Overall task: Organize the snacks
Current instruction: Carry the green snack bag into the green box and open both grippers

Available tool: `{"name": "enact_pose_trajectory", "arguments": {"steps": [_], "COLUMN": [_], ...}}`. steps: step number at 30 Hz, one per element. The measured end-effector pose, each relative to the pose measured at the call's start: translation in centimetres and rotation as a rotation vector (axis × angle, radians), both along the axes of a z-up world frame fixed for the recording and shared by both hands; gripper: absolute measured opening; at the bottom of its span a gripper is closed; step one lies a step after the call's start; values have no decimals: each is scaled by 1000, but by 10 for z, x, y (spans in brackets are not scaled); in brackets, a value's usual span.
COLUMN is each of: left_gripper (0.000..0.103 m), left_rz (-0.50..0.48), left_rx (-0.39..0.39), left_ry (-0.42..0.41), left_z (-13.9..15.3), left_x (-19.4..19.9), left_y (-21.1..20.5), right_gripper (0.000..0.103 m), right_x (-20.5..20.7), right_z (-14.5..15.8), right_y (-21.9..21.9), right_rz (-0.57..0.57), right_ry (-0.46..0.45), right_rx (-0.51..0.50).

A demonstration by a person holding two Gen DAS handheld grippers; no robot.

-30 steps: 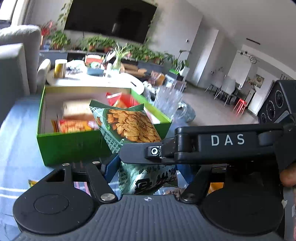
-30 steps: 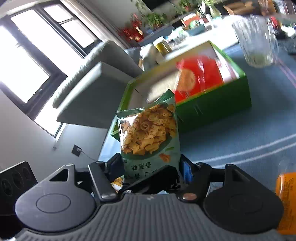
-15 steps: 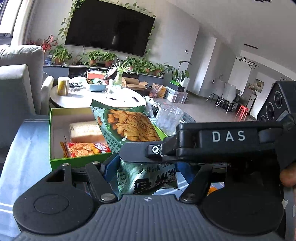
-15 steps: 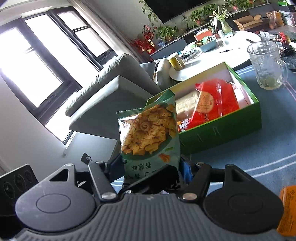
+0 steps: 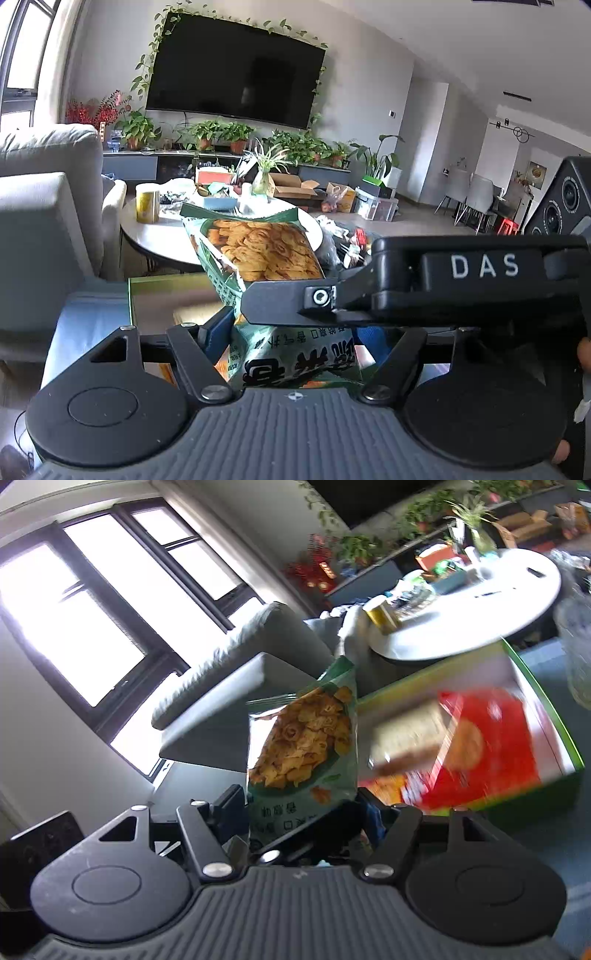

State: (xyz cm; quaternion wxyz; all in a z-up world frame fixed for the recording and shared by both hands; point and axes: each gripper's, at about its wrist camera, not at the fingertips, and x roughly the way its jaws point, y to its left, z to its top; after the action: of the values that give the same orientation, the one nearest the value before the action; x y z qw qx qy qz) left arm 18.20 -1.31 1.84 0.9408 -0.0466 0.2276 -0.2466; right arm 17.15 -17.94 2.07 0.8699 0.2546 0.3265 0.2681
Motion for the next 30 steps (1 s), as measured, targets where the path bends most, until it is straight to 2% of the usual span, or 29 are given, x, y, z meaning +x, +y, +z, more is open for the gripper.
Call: {"name": "enact_pose_trajectory", "arguments": {"steps": [5, 18, 22, 25, 27, 30], "left_gripper": [69, 69, 69, 70, 70, 70], "left_rz": [20, 45, 51, 86, 116, 134], "left_rx": [9, 20, 24, 16, 0, -20], "left_ry": [-9, 106, 134, 160, 158, 145], "left_z": [3, -43, -53, -58, -58, -53], "left_x": [27, 72, 78, 80, 76, 66], "left_y": [1, 17, 22, 29, 37, 46], "right_gripper": [56, 56, 56, 61, 61, 61], "right_x": [31, 76, 85, 86, 82, 74], "right_z": [4, -42, -51, -53, -50, -38], "right_y": [1, 17, 23, 23, 15, -5], "right_rz": [17, 27, 31, -4, -43, -63], "right_ry": [-7, 102, 128, 127, 107, 94], "right_rx": [17, 20, 12, -55, -94, -86]}}
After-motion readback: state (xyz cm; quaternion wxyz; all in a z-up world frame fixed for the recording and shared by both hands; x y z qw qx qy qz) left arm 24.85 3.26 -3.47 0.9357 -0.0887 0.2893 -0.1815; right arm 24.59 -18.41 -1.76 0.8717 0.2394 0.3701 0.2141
